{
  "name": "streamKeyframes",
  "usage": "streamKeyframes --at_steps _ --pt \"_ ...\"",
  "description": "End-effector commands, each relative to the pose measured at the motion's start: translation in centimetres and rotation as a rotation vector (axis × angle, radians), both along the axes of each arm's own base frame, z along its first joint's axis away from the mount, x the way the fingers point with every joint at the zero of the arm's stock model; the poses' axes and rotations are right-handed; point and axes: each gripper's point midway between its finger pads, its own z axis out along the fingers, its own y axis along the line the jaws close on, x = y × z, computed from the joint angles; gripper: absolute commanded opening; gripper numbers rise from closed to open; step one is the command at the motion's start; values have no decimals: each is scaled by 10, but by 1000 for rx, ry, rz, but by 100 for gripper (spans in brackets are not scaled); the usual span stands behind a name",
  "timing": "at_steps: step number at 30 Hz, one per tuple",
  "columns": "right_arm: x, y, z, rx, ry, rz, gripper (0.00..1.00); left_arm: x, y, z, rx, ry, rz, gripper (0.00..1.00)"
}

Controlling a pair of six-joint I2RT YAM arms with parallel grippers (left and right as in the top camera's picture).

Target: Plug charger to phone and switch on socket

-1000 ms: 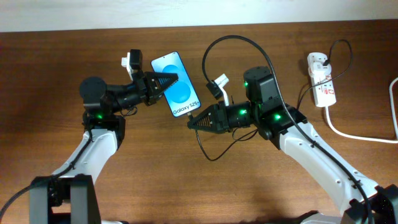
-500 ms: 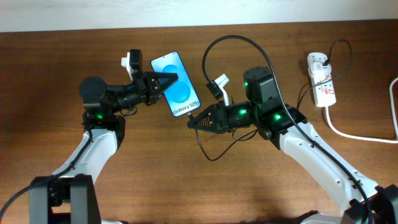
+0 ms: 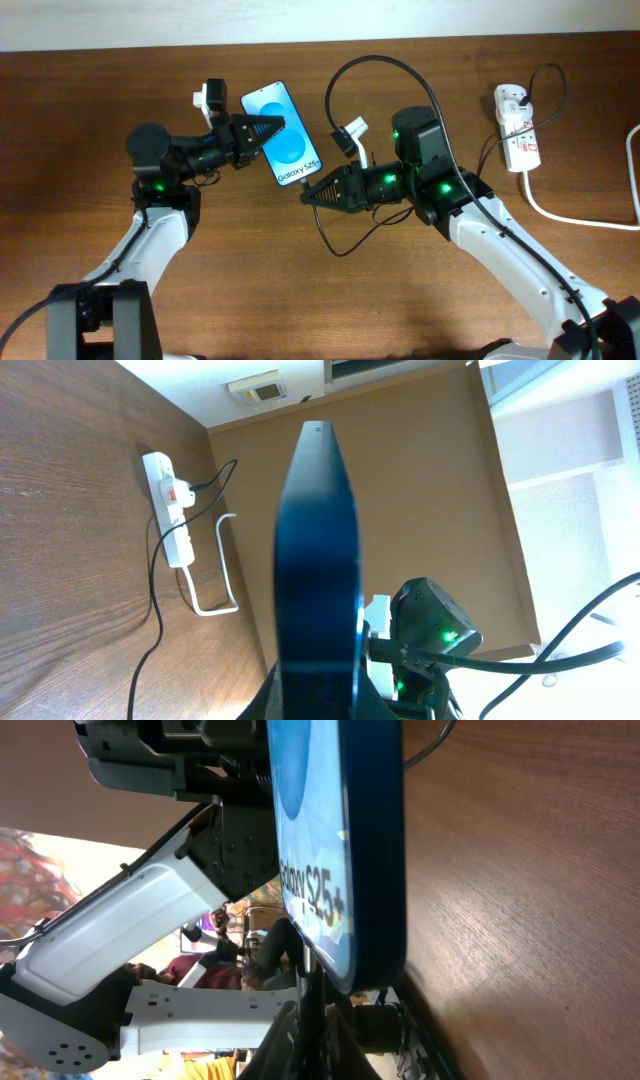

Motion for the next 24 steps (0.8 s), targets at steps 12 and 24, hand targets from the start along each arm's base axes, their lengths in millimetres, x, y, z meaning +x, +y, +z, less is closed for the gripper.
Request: streamKeyframes --at_steps 12,24 --pt "5 4 -12 -10 105 0 4 -5 -3 8 2 -26 -31 0" --pt "-41 -15 -31 -91 114 109 4 -21 -8 6 17 -27 -130 0"
